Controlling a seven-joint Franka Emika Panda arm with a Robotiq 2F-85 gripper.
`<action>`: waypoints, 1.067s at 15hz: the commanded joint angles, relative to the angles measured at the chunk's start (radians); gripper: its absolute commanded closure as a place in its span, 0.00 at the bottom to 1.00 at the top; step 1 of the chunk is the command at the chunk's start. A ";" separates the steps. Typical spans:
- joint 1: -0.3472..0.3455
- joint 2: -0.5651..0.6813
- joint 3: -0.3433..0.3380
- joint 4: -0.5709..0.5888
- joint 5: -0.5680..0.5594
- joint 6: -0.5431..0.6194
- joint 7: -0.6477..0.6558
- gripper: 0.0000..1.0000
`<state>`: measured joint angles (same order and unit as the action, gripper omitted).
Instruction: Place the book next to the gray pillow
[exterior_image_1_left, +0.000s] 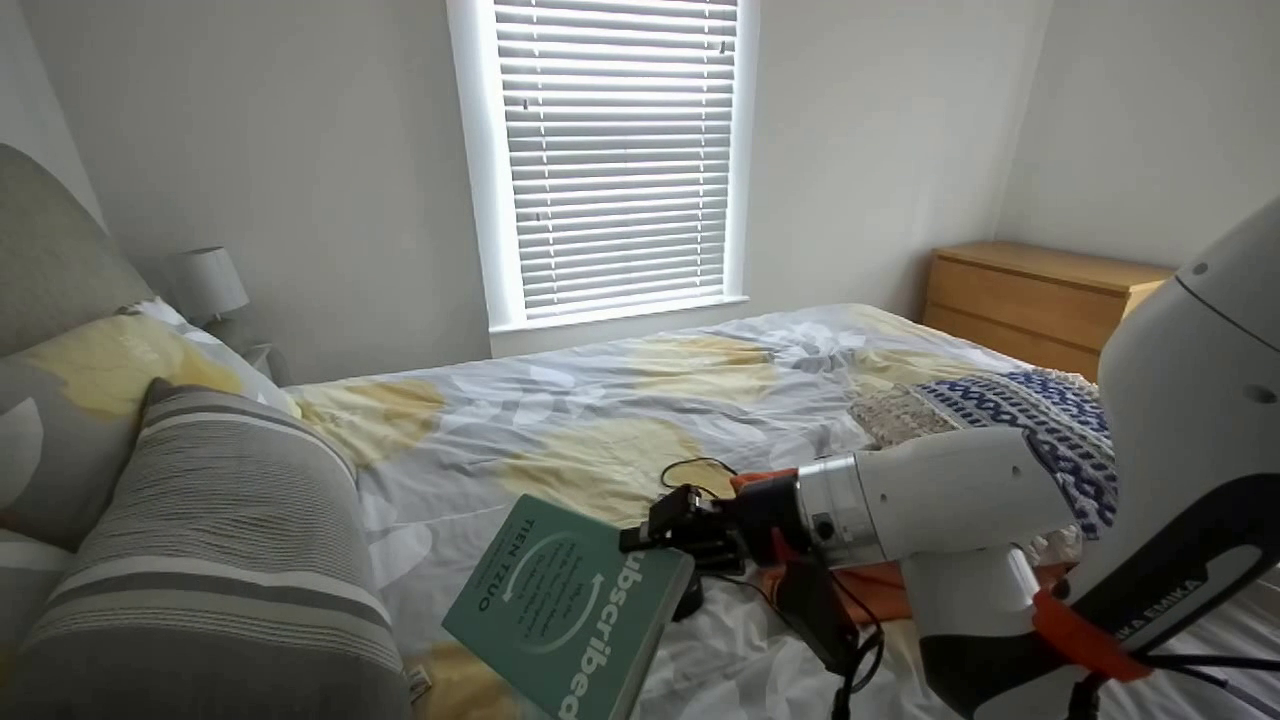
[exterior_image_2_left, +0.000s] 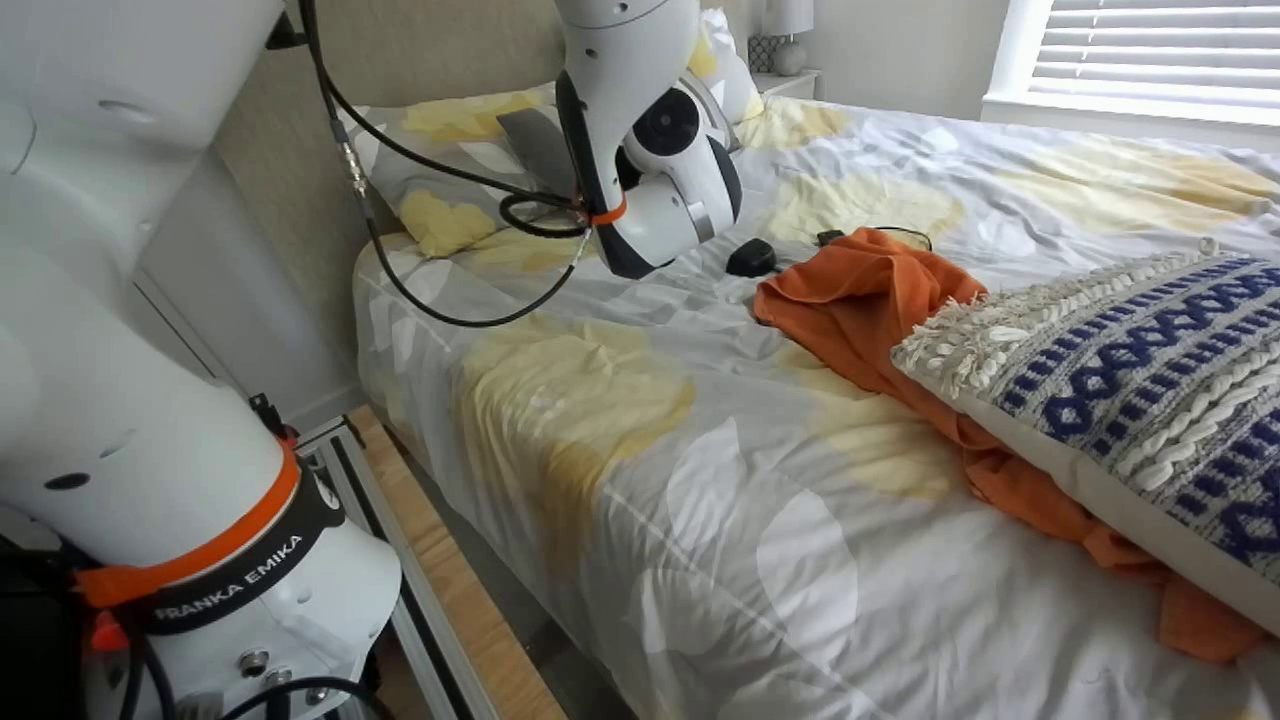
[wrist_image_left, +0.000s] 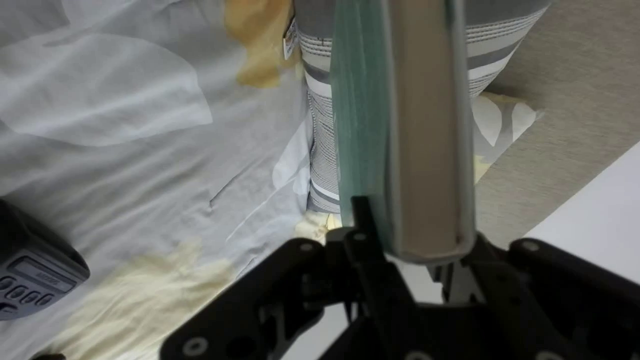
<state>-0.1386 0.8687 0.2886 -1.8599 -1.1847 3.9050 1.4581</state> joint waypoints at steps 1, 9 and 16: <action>-0.003 0.006 0.002 0.005 -0.002 0.000 0.002 0.74; 0.000 0.064 0.025 0.051 -0.015 0.001 0.045 0.93; 0.003 0.235 0.114 0.137 -0.019 0.036 0.144 0.93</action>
<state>-0.1319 1.0100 0.3613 -1.8027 -1.1877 3.9039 1.5301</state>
